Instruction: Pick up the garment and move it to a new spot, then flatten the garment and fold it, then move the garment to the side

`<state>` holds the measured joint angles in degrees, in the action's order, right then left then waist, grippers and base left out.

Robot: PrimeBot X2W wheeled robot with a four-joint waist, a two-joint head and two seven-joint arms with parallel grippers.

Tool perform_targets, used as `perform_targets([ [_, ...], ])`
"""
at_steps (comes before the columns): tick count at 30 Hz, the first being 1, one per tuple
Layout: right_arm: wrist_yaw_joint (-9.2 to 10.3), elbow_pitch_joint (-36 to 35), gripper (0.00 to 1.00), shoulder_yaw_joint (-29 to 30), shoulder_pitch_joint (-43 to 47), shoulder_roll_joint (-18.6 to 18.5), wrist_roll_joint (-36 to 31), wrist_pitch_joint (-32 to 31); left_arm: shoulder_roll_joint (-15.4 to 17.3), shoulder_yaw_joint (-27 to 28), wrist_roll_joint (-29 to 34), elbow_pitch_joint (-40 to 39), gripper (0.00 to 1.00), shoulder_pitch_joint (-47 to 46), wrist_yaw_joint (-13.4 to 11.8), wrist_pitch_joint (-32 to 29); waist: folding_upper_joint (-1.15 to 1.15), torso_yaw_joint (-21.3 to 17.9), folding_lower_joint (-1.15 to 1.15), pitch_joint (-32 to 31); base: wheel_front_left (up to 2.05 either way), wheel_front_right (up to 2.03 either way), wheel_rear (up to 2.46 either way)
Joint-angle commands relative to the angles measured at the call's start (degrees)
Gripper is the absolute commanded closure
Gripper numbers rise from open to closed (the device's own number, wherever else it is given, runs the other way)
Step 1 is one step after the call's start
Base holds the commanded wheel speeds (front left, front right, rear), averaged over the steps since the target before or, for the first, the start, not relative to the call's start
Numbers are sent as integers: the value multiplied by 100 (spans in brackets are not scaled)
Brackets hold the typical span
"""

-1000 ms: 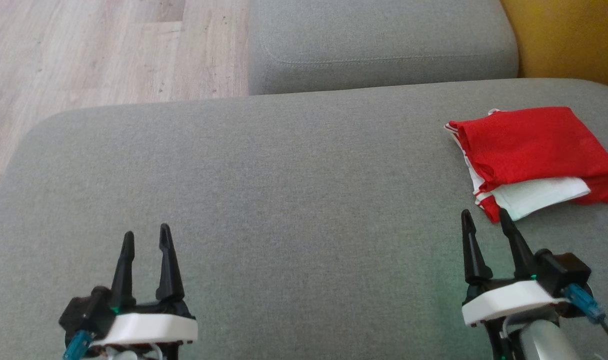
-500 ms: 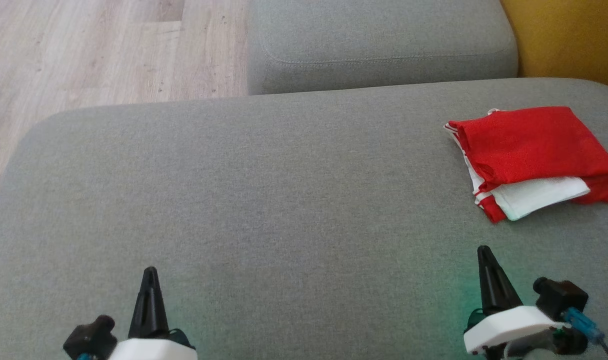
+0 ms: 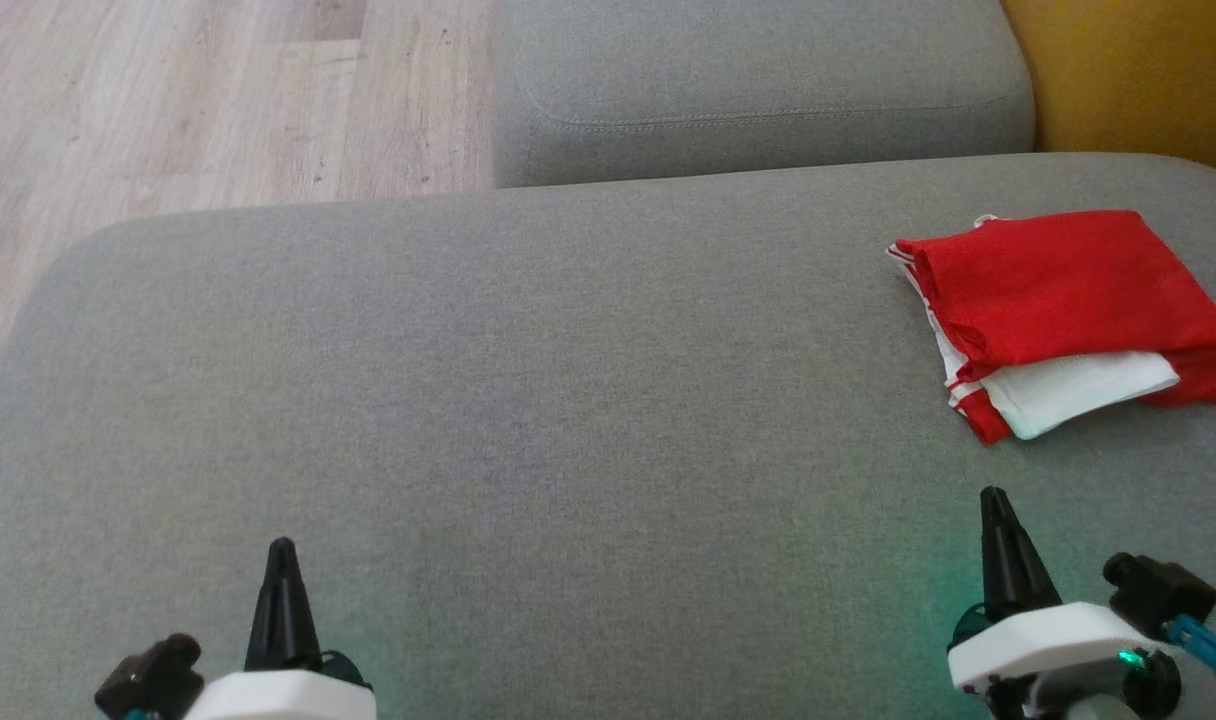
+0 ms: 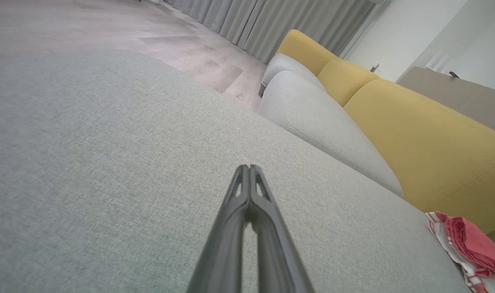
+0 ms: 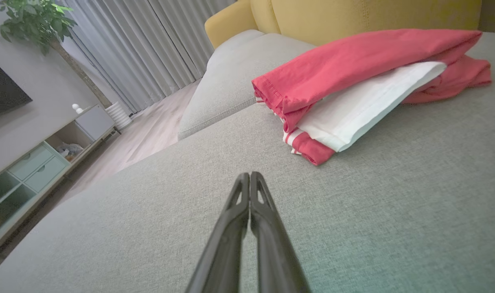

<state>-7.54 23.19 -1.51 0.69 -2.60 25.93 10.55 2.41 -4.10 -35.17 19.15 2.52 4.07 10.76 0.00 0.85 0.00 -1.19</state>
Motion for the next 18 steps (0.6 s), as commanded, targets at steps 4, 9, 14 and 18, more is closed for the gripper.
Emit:
perform_targets([
  [4, 1, -238, 100, 42, -306, -20, 374, -91, 10, 132, -308, -218, 100, -337, 33, -78, 0, -3, 0, 6, 0, 0, 0],
  [9, 1, -273, 100, 79, -326, -22, 697, -172, 11, 180, -585, -233, 100, -364, 49, -163, 0, -8, 0, 13, 0, 0, 0],
  [14, 2, -308, 100, 117, -345, -24, 1020, -254, 13, 228, -863, -248, 100, -392, 65, -248, 0, -12, 0, 19, 0, 0, 0],
  [18, 2, -336, 100, 147, -361, -25, 1278, -320, 15, 266, -1084, -260, 100, -414, 78, -315, 0, -15, 0, 25, 0, 0, 0],
])
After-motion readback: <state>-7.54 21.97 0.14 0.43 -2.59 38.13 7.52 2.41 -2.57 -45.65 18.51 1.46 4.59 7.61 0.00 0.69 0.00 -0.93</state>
